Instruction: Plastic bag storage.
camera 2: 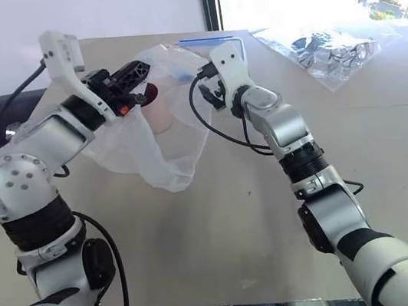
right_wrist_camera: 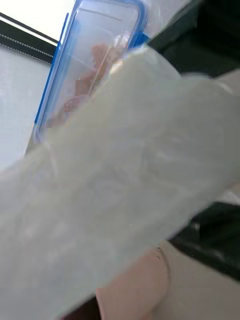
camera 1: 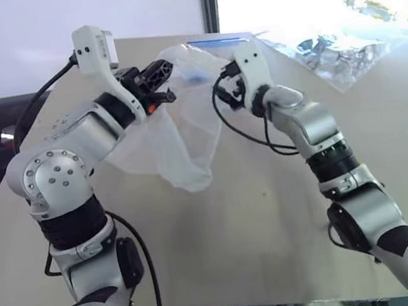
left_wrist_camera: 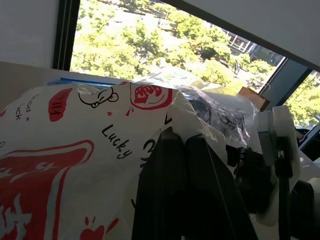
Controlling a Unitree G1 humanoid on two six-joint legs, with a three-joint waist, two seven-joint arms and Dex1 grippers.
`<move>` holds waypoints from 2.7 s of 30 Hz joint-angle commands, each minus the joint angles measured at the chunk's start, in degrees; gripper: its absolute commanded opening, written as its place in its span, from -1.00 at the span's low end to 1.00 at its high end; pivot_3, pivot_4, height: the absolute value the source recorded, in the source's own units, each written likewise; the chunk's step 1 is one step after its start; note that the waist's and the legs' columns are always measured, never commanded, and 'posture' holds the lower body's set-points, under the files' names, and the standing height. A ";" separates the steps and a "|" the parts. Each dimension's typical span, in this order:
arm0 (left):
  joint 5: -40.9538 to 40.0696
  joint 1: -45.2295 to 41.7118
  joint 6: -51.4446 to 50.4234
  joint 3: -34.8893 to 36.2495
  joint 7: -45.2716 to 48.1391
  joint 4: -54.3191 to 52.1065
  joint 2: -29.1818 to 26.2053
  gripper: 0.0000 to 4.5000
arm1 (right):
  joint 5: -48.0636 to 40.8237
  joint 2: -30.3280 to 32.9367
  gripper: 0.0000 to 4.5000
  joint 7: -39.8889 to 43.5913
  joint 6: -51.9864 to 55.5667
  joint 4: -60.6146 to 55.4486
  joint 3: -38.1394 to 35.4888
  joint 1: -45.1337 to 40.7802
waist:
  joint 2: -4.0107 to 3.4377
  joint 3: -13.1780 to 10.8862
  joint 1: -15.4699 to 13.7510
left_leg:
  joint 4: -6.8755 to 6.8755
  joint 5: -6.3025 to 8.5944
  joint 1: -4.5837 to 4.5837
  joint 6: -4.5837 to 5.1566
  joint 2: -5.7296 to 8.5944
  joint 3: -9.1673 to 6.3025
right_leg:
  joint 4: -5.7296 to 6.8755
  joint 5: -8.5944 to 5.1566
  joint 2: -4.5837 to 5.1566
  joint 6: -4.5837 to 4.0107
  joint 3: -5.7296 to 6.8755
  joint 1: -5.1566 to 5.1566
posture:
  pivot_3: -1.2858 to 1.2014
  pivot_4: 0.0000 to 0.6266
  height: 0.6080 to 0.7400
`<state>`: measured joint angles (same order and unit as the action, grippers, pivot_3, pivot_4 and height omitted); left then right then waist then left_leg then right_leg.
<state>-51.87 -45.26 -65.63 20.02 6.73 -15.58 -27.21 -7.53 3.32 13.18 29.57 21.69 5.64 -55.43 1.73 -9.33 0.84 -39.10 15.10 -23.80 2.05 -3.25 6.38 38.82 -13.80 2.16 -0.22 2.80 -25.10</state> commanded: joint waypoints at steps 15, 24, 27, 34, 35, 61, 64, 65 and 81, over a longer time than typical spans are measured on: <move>-57.19 14.45 -6.12 8.83 11.24 -0.59 -21.22 0.86 | 0.10 4.59 -1.00 4.23 1.90 -4.53 -2.72 -0.27 | -0.03 -0.02 0.95 | 0.08 0.00 0.00 0.00 -0.03 0.01 | 0.02 0.00 0.03 0.00 -0.06 -0.10 | 0.03 -0.52 1.00; -54.40 51.17 -10.17 18.57 23.49 -11.09 -27.81 0.86 | -0.12 4.54 -1.00 5.28 2.57 -5.58 -2.45 1.10 | -0.12 -0.07 1.53 | 0.11 0.01 0.03 0.00 -0.02 0.00 | 0.01 -0.04 0.05 -0.05 -0.02 -0.09 | 0.03 -0.52 1.00; -49.34 56.48 -5.93 18.45 23.77 -14.38 -25.02 0.86 | 0.05 4.62 -1.00 5.80 2.89 -5.78 -2.20 1.21 | -0.15 -0.09 1.17 | 0.11 0.01 0.03 -0.01 -0.01 -0.02 | 0.01 -0.12 0.06 -0.18 0.03 -0.08 | 0.03 -0.52 1.00; -37.75 59.06 5.56 11.53 16.96 -19.80 -15.50 0.86 | 0.31 4.89 -1.00 6.78 3.89 -6.56 -1.68 1.21 | -0.17 -0.08 1.31 | 0.10 0.00 0.06 -0.01 0.01 0.03 | 0.05 -0.12 0.08 -0.19 -0.06 -0.06 | 0.03 -0.52 1.00; -36.14 58.24 7.13 10.26 14.91 -19.87 -14.16 0.86 | 0.37 4.95 -1.00 6.91 3.95 -6.60 -1.61 1.23 | -0.18 -0.08 1.31 | 0.11 0.00 0.06 -0.01 -0.01 0.01 | 0.04 -0.12 0.06 -0.19 -0.04 -0.06 | 0.03 -0.52 1.00; -61.13 23.83 27.70 11.16 -10.44 -10.04 2.73 -0.97 | -14.84 8.24 -1.00 10.00 7.22 -1.51 -18.33 -14.51 | -0.16 -0.11 -0.18 | 0.00 0.00 -0.03 0.03 -0.03 -0.02 | 0.00 -0.11 -0.24 -0.17 -0.12 -0.04 | 0.03 -0.52 1.00; -61.13 10.59 27.60 14.36 -13.12 -2.61 0.08 -0.97 | -19.55 11.85 -1.00 10.64 9.75 1.30 -23.30 -21.72 | -0.16 -0.14 -0.89 | -0.03 -0.01 -0.07 0.02 -0.02 -0.14 | -0.03 -0.11 -0.48 -0.18 -0.04 0.00 | 0.03 -0.52 1.00; -61.13 6.44 27.50 15.00 -13.55 0.91 -1.64 -0.97 | -20.73 13.53 -1.00 10.86 10.58 2.46 -24.67 -23.96 | -0.15 -0.14 -1.11 | -0.05 0.00 -0.07 0.03 0.00 -0.16 | -0.03 -0.11 -0.47 -0.18 -0.05 0.02 | 0.03 -0.52 1.00; -48.89 -6.40 18.32 3.28 -2.98 21.34 -5.18 -0.97 | -38.60 33.28 -1.00 1.06 39.57 -26.84 -39.40 -16.10 | -0.22 -0.16 -1.28 | 0.32 0.10 -0.41 0.19 0.01 -0.33 | -0.75 -0.10 -0.12 -0.04 0.19 0.00 | 0.03 -0.52 1.00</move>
<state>-101.26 -52.67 -46.11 22.40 1.92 7.37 -31.99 -41.45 35.40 17.28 64.03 3.64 -29.13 -72.81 1.52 -9.50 -0.44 -38.72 15.19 -24.16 2.21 -3.24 6.06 38.11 -13.90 2.04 -0.26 2.99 -25.10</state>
